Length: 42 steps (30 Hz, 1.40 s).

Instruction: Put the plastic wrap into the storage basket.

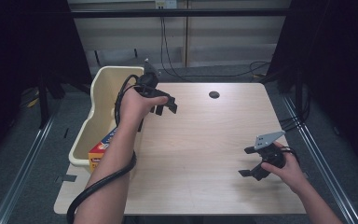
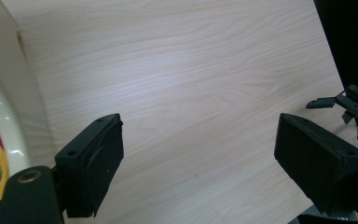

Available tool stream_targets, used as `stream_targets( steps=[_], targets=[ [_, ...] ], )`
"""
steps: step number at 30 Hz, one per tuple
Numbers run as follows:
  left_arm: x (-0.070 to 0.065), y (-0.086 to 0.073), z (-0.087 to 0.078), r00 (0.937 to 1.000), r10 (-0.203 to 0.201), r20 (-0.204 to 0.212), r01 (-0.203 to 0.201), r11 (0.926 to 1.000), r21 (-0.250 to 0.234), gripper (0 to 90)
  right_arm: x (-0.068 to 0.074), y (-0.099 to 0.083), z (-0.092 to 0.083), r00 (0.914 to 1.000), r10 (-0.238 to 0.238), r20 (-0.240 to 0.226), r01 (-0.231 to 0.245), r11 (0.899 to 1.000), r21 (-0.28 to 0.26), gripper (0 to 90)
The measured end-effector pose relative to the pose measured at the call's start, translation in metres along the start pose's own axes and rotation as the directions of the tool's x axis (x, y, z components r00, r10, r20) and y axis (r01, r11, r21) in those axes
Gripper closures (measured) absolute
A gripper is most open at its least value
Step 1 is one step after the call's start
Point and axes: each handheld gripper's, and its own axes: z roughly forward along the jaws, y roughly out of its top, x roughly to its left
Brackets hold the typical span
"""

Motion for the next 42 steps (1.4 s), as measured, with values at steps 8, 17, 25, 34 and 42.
stream_targets(
  steps=[8, 17, 25, 34, 42],
  targets=[
    [-0.005, -0.004, 0.011, 0.9993, 0.030, 0.020, -0.030, 0.9995, -0.008, 14.9, 0.000, 0.000, 0.000, 1.0000, -0.001, -0.002, 0.001, 1.000, 0.000, 3.5],
    [-0.008, -0.009, 0.020, 0.9976, 0.061, 0.032, -0.061, 0.9981, -0.006, 14.5, 0.000, 0.000, 0.000, 1.0000, 0.003, 0.008, -0.003, 1.000, -0.006, 3.5],
    [-0.009, -0.013, 0.030, 0.9973, 0.060, 0.043, -0.060, 0.9982, -0.010, 14.3, 0.000, 0.000, -0.001, 1.0000, 0.002, 0.007, -0.002, 1.000, -0.006, 3.5],
    [-0.012, -0.018, 0.041, 0.9960, 0.068, 0.059, -0.068, 0.9977, -0.002, 14.0, 0.000, 0.000, -0.001, 1.0000, 0.004, 0.009, -0.004, 1.000, -0.008, 3.5],
    [-0.010, -0.024, 0.050, 0.9943, 0.086, 0.063, -0.086, 0.9963, 0.006, 14.0, 0.000, 0.000, -0.001, 1.0000, 0.004, 0.004, -0.004, 1.000, -0.008, 3.5]
  ],
)
